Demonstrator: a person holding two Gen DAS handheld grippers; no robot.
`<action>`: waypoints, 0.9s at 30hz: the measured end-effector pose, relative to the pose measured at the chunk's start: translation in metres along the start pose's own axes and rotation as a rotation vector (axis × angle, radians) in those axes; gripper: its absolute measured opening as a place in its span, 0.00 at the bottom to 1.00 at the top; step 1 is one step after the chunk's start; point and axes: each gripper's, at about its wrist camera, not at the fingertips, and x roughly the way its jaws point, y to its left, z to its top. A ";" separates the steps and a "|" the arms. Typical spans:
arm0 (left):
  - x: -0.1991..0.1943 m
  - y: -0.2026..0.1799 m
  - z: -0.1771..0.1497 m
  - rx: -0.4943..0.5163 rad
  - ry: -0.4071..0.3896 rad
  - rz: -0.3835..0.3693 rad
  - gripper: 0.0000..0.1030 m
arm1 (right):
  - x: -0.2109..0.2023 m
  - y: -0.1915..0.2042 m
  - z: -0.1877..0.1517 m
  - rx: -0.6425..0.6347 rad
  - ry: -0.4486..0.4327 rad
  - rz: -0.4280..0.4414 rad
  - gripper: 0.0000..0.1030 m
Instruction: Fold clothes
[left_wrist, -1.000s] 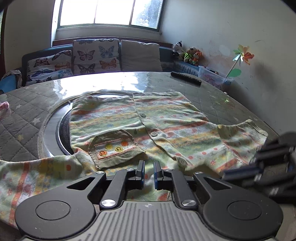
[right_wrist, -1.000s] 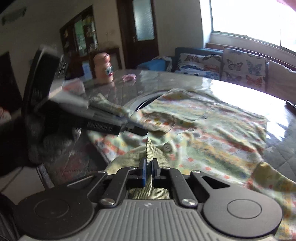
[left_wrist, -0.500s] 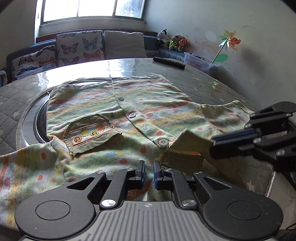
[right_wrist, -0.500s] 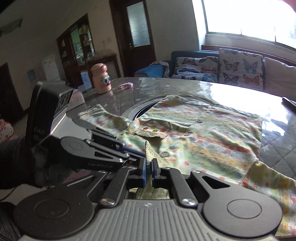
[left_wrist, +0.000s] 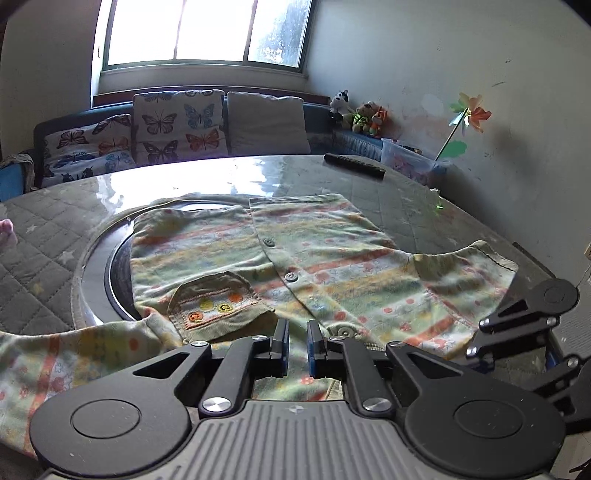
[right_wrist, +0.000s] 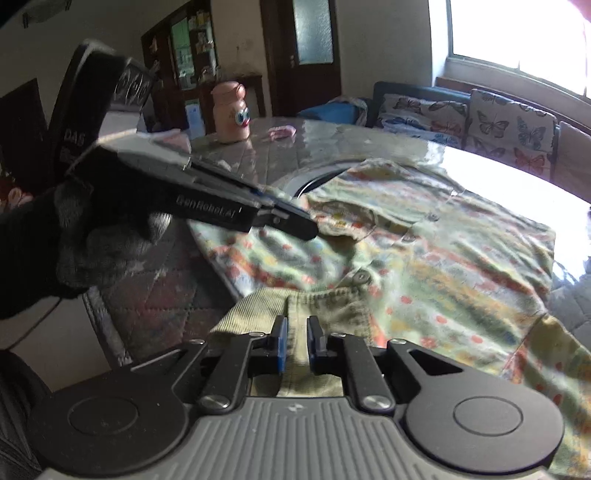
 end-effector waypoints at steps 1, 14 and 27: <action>0.002 -0.003 0.000 0.003 0.001 -0.007 0.11 | -0.001 -0.004 0.002 0.017 -0.015 -0.011 0.10; 0.031 -0.038 -0.018 0.076 0.099 -0.103 0.11 | 0.012 -0.018 -0.012 0.019 0.023 -0.113 0.10; 0.033 -0.039 -0.023 0.101 0.118 -0.101 0.11 | -0.018 -0.051 -0.041 0.200 0.010 -0.214 0.11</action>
